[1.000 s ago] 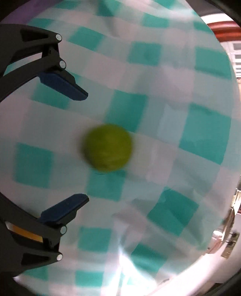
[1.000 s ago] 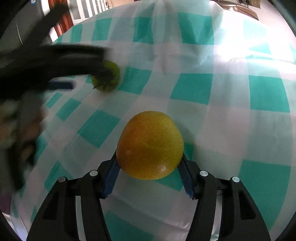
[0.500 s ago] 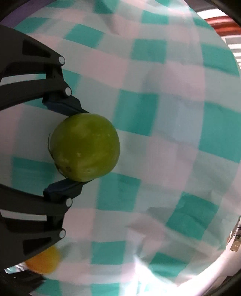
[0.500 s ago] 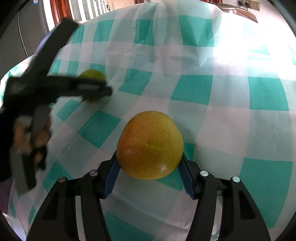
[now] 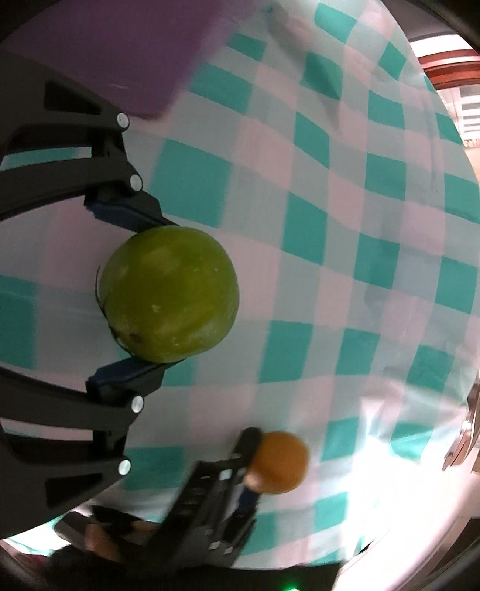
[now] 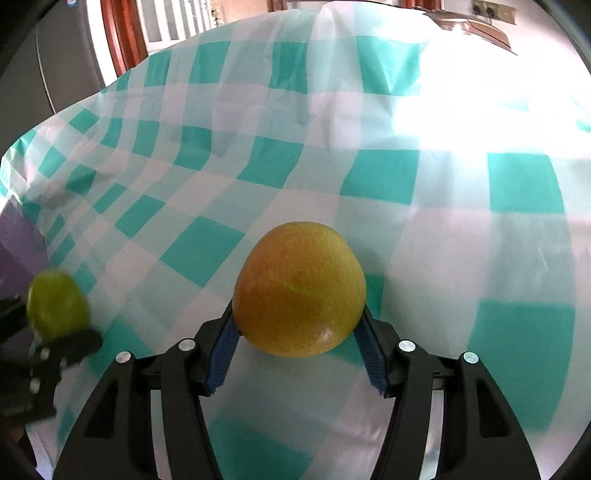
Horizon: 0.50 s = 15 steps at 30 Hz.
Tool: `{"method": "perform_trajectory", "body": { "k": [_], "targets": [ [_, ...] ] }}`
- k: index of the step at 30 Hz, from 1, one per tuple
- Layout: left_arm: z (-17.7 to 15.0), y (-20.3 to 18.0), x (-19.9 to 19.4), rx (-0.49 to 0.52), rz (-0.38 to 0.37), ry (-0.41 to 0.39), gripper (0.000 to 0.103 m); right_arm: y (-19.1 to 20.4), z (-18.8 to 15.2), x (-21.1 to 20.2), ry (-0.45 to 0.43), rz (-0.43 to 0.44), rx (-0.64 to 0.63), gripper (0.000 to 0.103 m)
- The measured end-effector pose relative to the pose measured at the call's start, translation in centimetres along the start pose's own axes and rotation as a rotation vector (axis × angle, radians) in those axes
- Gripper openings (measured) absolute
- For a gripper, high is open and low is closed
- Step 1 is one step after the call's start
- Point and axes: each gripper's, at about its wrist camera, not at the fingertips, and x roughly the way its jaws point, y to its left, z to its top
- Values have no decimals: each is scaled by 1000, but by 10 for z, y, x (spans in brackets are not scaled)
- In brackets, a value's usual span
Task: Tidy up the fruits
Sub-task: 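Carry both fruits into the white box and open both tools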
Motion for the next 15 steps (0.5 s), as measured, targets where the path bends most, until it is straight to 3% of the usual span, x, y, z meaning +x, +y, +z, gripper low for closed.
{"method": "perform_trajectory", "body": {
  "k": [8, 15],
  "targets": [
    [-68, -8, -69, 55, -24, -17, 60, 29, -38, -53, 1, -14, 19, 58],
    [-104, -1, -119, 83, -48, -44, 60, 61, -73, -103, -9, -13, 21, 58]
  ]
}}
